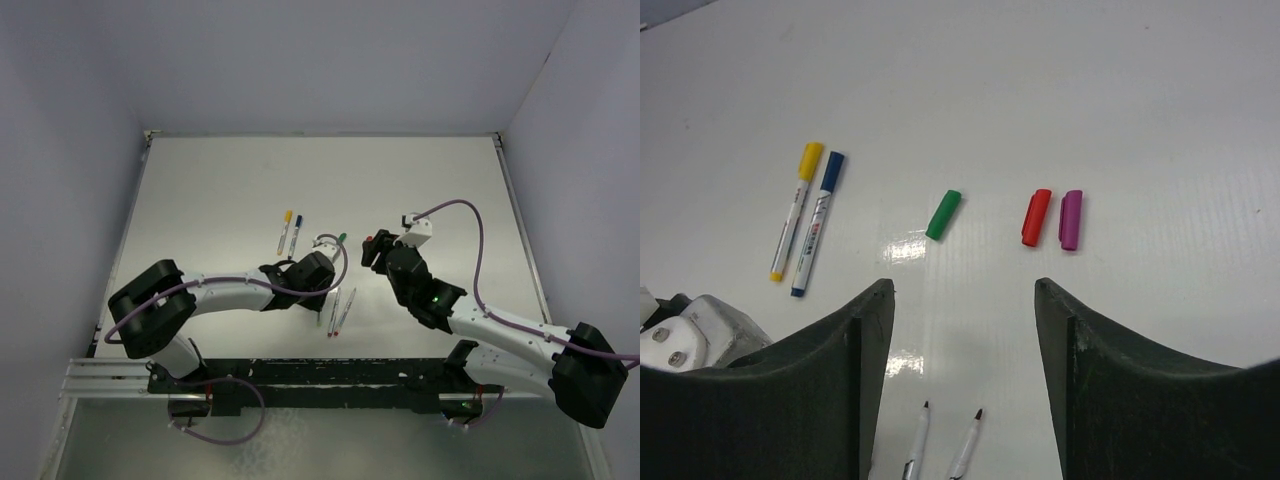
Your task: Insert the pens into the pen caps
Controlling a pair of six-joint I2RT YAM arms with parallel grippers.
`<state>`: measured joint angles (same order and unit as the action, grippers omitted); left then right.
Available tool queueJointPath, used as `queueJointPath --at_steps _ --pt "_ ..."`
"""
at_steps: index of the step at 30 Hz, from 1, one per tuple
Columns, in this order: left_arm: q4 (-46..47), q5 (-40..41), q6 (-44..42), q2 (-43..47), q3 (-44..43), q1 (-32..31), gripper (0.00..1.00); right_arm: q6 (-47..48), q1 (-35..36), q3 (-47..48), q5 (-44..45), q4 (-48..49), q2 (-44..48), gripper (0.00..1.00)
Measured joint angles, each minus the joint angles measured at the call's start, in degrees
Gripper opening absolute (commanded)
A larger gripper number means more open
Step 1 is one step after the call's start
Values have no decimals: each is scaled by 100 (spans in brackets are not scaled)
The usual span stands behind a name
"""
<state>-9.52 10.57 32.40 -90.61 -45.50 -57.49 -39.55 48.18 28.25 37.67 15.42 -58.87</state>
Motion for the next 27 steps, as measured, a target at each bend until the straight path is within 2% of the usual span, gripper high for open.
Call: queueJointPath --at_steps 16,19,23,27 --pt "-785 533 155 -59 -190 -46 27 -48 0 -22 -142 33 46 59" --pt "-813 542 153 -59 -192 -46 21 -63 0 -22 -144 33 92 59" --pt "-839 562 160 -59 -192 -44 1 -68 0 -22 -144 31 155 58" --pt "-817 553 173 -59 -188 -44 0 -66 0 4 -138 -33 133 54"
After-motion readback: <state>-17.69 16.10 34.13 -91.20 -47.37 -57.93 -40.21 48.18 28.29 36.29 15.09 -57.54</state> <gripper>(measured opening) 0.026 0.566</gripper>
